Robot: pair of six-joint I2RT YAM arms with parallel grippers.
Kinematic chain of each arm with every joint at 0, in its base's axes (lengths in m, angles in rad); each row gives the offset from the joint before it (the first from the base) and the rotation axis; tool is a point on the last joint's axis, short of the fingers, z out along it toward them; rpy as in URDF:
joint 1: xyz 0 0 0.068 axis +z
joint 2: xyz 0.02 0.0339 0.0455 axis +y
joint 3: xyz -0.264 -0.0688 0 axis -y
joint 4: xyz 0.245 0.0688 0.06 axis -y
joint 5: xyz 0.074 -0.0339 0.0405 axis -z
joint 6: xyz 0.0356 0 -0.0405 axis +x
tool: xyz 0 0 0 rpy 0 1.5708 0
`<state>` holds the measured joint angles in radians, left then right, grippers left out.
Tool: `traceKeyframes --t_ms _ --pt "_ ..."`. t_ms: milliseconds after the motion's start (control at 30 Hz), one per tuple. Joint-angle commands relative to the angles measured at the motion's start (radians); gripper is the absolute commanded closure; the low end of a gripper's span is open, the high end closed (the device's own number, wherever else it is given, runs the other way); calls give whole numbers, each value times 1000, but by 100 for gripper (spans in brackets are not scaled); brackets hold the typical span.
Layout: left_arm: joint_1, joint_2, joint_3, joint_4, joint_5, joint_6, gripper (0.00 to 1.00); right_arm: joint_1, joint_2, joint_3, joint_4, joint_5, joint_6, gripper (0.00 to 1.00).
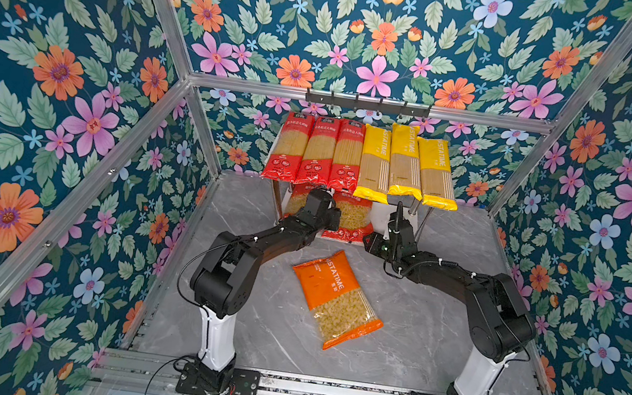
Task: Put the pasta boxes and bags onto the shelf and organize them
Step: 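Release the fusilli bag and draw both grippers back to the orange bag, then straighten and grasp the orange PASTATIME bag's ends with both grippers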
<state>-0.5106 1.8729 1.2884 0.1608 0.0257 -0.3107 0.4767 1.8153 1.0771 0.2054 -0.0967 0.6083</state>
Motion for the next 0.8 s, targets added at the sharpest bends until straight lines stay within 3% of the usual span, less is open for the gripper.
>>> traceKeyframes --t_ms 0,267,500,600,767 --pt "-2 -46 -31 -3 -3 15 44 3 -40 -32 -5 -49 26 51" --pt "-30 -271 -261 -47 -53 -39 42 34 -209 -162 -92 -73 24 49" --pt "-93 -558 -530 -162 -129 -181 41 116 -344 -312 -240 -89 35 44" --pt "-110 -667 -635 -210 -123 -265 37 118 -369 -351 -274 -143 54 37" --pt "-121 -806 -804 -172 -31 -412 26 124 -339 -364 -255 -187 93 36"
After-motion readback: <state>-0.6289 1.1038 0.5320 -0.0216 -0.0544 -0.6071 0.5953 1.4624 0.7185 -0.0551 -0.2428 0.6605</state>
